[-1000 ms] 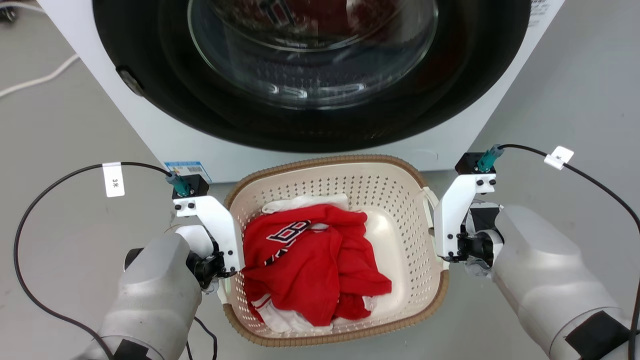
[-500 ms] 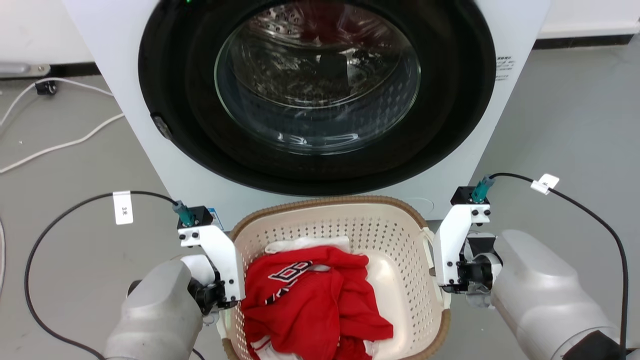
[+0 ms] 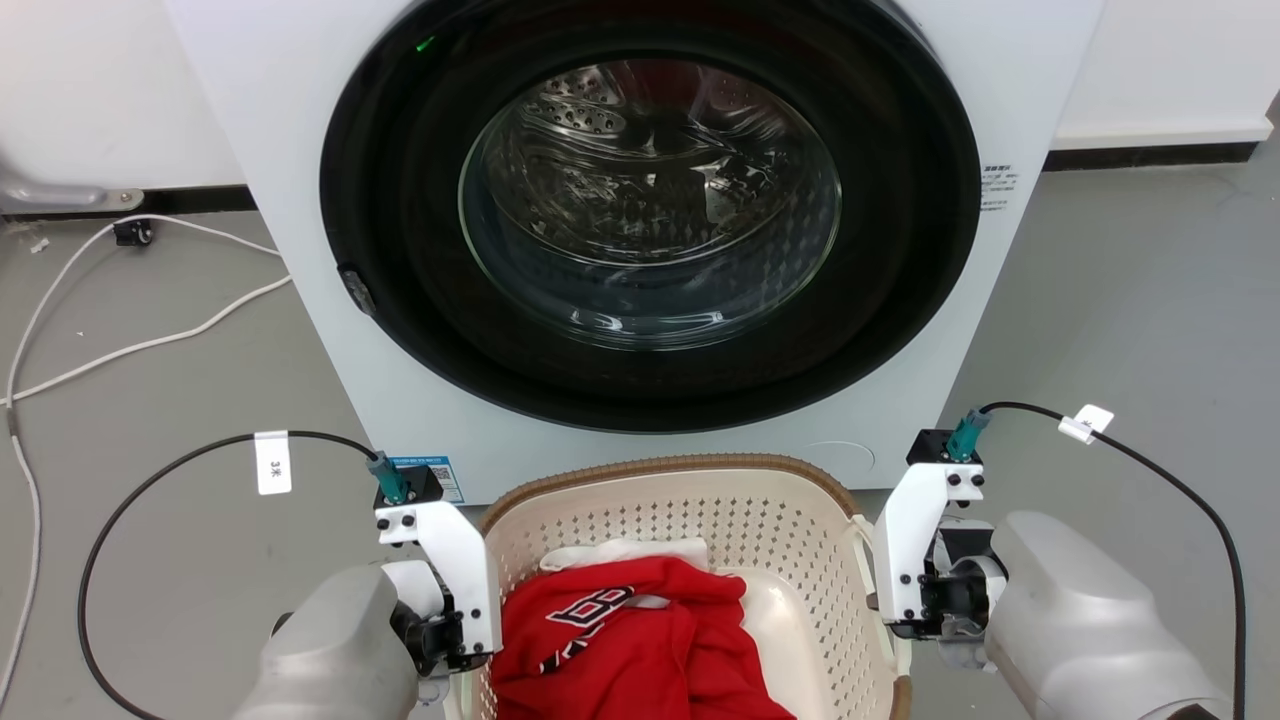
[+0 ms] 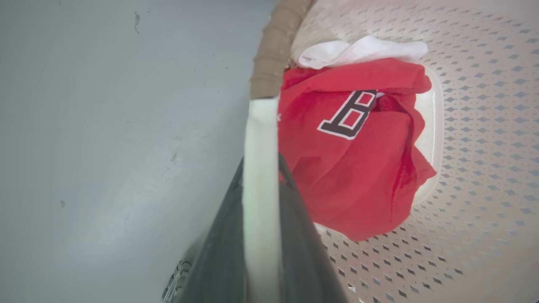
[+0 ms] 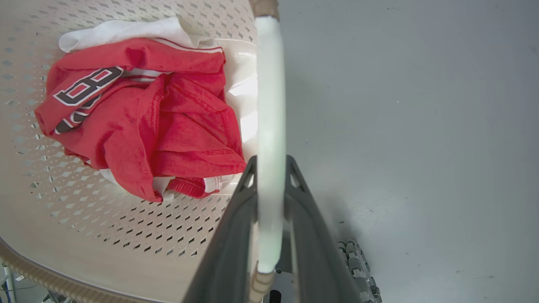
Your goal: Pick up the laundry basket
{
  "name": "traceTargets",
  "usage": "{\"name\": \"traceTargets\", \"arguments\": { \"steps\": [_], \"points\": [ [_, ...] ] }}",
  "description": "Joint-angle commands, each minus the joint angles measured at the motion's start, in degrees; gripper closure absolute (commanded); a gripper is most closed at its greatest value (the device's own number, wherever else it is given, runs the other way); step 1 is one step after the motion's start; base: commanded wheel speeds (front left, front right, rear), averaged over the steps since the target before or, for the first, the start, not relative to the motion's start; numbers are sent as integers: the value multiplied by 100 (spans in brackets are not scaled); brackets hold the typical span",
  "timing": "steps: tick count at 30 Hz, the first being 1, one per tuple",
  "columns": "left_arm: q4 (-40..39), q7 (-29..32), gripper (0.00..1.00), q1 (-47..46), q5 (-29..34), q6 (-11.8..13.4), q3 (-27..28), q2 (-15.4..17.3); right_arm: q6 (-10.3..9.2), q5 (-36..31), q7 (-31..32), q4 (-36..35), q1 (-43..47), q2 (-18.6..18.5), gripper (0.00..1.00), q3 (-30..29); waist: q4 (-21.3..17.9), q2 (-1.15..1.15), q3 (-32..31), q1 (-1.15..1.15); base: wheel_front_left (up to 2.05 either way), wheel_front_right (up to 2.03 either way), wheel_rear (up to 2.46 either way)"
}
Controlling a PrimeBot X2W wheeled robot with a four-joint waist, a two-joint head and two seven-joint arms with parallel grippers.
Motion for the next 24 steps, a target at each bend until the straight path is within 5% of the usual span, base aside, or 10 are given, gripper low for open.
{"name": "traceTargets", "arguments": {
  "steps": [1, 24],
  "points": [
    [-71, 21, 100, 62, -62, -75, -26, -199, 73, -10, -2, -59, 53, 144, 100, -45, 35, 0, -41, 1, 0, 0, 0],
    [-62, 24, 100, 94, -102, -46, -167, -361, 73, -362, -113, -64, 184, 150, 100, -425, 162, 0, -157, 1, 0, 0, 0]
  ]
}}
